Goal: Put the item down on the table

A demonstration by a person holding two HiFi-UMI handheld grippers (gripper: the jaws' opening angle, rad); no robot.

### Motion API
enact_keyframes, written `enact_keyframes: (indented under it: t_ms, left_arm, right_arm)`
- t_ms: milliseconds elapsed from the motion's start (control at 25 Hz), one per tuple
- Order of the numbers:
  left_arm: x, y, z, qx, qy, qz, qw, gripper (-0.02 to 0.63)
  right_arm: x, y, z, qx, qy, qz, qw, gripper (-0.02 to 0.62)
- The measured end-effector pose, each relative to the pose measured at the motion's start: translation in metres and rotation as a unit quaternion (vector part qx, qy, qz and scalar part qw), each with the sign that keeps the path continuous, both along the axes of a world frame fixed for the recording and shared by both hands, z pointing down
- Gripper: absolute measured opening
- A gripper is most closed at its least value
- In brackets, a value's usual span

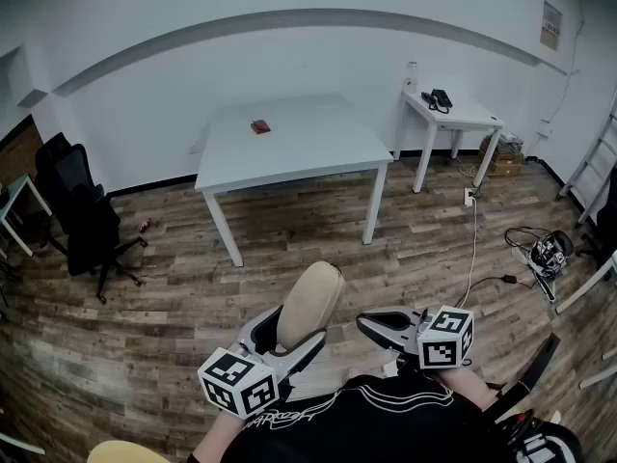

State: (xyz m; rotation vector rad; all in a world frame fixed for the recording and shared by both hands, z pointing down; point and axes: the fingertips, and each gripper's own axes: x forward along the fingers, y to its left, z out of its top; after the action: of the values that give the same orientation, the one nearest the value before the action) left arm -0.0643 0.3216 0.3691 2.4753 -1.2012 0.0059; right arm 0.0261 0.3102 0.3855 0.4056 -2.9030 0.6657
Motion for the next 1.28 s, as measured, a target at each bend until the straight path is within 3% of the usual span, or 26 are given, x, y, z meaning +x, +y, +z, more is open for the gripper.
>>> enact_keyframes:
  t_ms: [400, 760, 920, 1280]
  left_arm:
    - [0.009, -0.095, 0.029, -0.03, -0.03, 0.002, 0.9991, 0.379]
    - [0.014, -0.253, 0.057, -0.074, -0.033, 0.002, 0.9967, 0.379]
    - [0.029, -0.301, 0.044, -0.07, -0.041, 0.0, 0.9967, 0.379]
    - [0.062, -0.373, 0.033, -0.051, -0.052, 0.004, 0.9973, 0.379]
  right_arm:
    - [0.005, -0.101, 0.028, -0.028, -0.02, 0.009, 0.999, 0.009]
    - [0.009, -0.267, 0.051, -0.06, -0.027, 0.015, 0.998, 0.008]
    - [0.026, -0.322, 0.038, -0.043, -0.034, 0.026, 0.998, 0.008]
    - [0.059, -0.392, 0.021, -0.034, -0.062, 0.033, 0.997, 0.008]
